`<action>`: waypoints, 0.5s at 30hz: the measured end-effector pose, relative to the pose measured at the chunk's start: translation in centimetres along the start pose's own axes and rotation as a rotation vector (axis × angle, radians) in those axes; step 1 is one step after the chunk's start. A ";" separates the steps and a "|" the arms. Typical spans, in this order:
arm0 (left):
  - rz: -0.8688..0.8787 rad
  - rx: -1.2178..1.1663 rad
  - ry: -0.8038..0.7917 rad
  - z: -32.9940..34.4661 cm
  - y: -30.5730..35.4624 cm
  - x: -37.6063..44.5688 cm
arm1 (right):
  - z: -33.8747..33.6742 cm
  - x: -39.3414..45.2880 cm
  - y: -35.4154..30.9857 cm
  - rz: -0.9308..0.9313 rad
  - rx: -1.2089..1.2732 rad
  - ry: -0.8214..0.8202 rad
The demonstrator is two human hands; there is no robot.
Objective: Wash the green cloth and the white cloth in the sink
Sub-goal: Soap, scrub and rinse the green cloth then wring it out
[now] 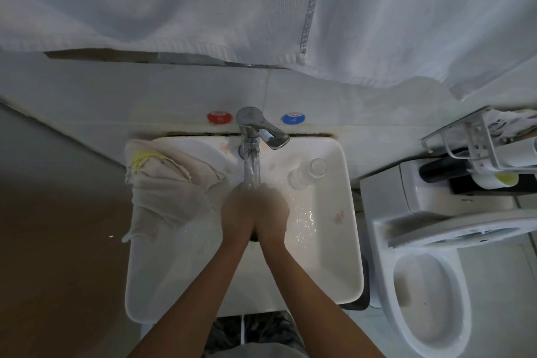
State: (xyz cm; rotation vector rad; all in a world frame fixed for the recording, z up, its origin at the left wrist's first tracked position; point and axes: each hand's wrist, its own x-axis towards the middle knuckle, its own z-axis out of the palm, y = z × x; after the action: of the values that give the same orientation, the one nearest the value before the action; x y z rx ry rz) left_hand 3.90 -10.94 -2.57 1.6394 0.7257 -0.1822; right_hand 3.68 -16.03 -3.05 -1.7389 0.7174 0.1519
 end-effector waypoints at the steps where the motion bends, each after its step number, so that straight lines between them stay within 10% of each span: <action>1: -0.007 0.008 -0.012 -0.2 0.0 0.1 | 0.0 0.1 0.2 -0.011 0.019 -0.009; 15: -0.002 -0.150 -0.247 -3.8 0.3 0.1 | -2.8 1.0 1.0 0.138 0.094 -0.399</action>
State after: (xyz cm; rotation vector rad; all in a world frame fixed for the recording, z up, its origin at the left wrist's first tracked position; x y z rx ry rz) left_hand 3.12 -7.33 -1.52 1.4424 0.5391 -0.3184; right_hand 3.20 -19.04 -3.49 -1.5073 0.5384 0.5358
